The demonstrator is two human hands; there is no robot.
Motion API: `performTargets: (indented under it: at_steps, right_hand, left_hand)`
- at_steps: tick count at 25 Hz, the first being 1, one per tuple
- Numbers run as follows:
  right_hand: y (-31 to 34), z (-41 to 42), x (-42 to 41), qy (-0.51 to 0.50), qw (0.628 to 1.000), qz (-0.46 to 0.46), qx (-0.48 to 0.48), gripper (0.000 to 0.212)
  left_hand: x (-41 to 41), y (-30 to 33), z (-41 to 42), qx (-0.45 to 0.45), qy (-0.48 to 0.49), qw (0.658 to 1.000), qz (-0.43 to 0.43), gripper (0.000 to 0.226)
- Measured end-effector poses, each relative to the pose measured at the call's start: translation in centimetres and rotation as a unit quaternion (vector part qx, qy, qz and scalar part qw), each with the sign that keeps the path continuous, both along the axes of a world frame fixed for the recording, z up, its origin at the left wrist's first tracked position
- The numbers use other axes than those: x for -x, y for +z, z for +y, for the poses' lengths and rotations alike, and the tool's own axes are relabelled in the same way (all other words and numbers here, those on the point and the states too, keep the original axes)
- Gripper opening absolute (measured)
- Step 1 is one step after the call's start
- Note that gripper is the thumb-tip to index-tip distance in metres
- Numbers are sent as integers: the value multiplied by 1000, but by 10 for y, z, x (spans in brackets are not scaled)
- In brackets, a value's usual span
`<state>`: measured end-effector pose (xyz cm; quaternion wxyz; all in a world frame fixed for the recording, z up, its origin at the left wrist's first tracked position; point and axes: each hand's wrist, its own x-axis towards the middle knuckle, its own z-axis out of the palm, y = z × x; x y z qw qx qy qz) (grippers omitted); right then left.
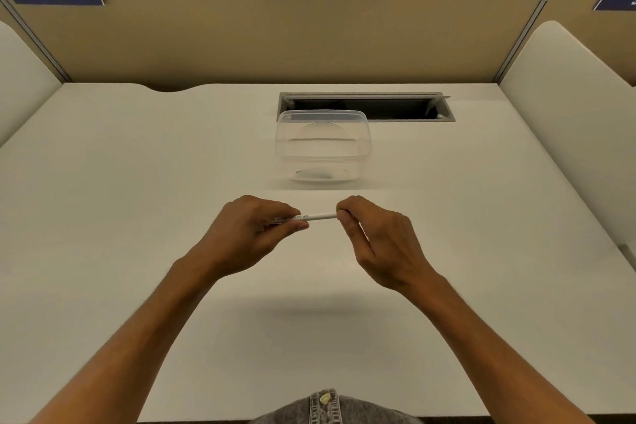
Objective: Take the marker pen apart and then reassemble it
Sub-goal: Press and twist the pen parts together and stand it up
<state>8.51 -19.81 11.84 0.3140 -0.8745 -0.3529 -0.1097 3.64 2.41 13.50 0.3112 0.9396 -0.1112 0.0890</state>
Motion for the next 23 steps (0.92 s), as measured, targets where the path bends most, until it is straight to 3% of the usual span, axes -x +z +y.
performTargets:
  at_steps: [4,9,12,15,17,19,23]
  right_hand:
    - [-4,-3,-3,17,999,-50,14,25]
    - [-4,0,0,24,999,10,-39,22]
    - [-5,4,1,19,993,101,-60,23]
    - [-5,6,0,31,963,239,-117,34]
    - [-3,6,-1,36,944,297,-141,38]
    - [-4,6,0,32,946,291,-142,38]
    - [-5,4,3,-12,980,169,-107,26]
  left_hand:
    - [0,-1,2,22,-3,1000,16,28]
    - [1,-2,1,67,-9,998,11,26]
    - [2,2,0,-6,-6,1000,-24,27]
    - [4,7,-2,-126,-10,988,-94,28]
    - [5,8,-3,-156,-21,982,-109,23]
    - [5,8,-4,-147,-17,983,-105,22]
    - [1,8,-5,-80,-1,995,-61,25]
